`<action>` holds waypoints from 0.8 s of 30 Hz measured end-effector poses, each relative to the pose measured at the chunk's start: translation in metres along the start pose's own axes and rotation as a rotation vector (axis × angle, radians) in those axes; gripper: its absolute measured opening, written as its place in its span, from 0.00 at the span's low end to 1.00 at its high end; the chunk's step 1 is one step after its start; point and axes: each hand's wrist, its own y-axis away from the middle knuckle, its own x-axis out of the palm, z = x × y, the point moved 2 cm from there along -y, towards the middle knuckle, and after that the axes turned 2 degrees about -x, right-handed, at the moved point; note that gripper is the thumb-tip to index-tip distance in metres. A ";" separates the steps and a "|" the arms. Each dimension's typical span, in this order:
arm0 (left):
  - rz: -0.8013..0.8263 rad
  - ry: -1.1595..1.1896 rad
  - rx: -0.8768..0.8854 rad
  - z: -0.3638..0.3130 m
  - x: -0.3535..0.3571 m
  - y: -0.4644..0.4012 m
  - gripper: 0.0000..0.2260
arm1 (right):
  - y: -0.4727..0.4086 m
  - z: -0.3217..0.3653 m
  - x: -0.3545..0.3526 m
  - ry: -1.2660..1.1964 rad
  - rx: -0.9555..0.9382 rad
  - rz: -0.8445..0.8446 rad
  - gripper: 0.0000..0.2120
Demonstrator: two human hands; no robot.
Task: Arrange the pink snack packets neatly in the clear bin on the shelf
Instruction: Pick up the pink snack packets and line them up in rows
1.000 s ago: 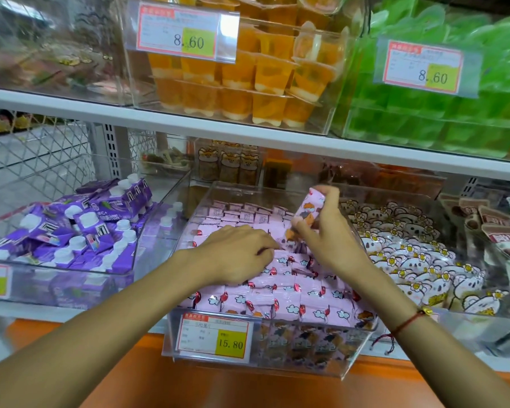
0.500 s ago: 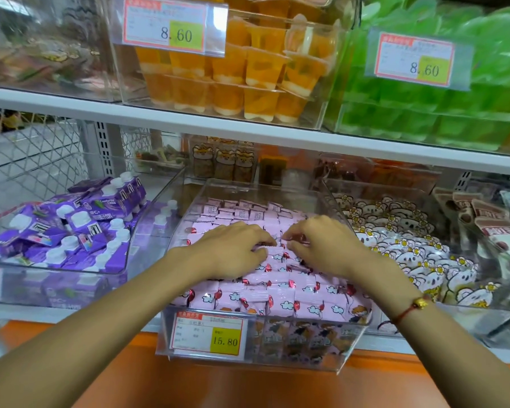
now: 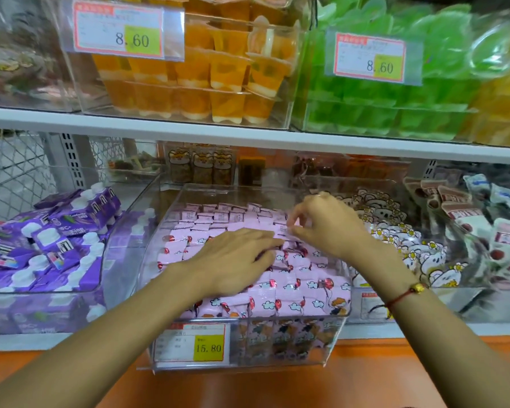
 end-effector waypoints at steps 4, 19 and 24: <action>0.037 -0.030 0.007 -0.001 0.001 -0.002 0.19 | -0.002 0.002 0.016 0.179 -0.053 0.105 0.14; 0.117 0.021 0.021 0.001 -0.005 -0.003 0.18 | 0.005 0.002 -0.001 0.000 -0.085 -0.443 0.10; 0.086 0.113 0.007 0.002 -0.003 -0.002 0.17 | 0.014 0.003 -0.017 -0.483 0.096 -0.766 0.06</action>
